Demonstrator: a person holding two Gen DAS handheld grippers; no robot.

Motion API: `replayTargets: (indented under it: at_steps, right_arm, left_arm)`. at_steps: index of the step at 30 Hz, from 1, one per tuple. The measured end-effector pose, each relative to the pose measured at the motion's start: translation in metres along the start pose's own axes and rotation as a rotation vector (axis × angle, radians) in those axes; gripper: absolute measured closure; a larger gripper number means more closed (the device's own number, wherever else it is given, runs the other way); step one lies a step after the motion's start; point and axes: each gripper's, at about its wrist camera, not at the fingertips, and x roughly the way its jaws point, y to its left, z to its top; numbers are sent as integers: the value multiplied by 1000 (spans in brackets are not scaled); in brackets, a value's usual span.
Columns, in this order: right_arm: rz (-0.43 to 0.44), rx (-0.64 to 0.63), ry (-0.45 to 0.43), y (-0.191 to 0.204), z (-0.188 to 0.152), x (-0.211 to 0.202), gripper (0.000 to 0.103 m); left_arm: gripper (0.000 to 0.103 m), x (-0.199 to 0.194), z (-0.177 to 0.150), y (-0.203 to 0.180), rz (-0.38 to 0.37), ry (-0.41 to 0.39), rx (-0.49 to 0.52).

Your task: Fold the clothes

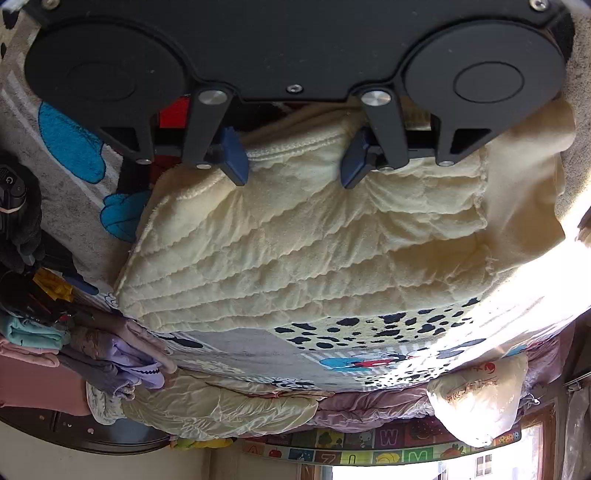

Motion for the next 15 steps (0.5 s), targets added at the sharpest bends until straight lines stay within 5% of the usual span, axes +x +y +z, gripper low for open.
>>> replayTargets:
  at_steps: [2, 10, 15]
  right_arm:
    - [-51, 18, 16, 2, 3, -8, 69]
    - [-294, -91, 348, 35, 6, 18, 58]
    - [-288, -66, 378, 47, 3, 48, 17]
  left_arm:
    - [48, -10, 5, -5, 18, -19, -25]
    - [48, -36, 9, 12, 45, -218, -188]
    - [48, -33, 9, 28, 45, -232, -275]
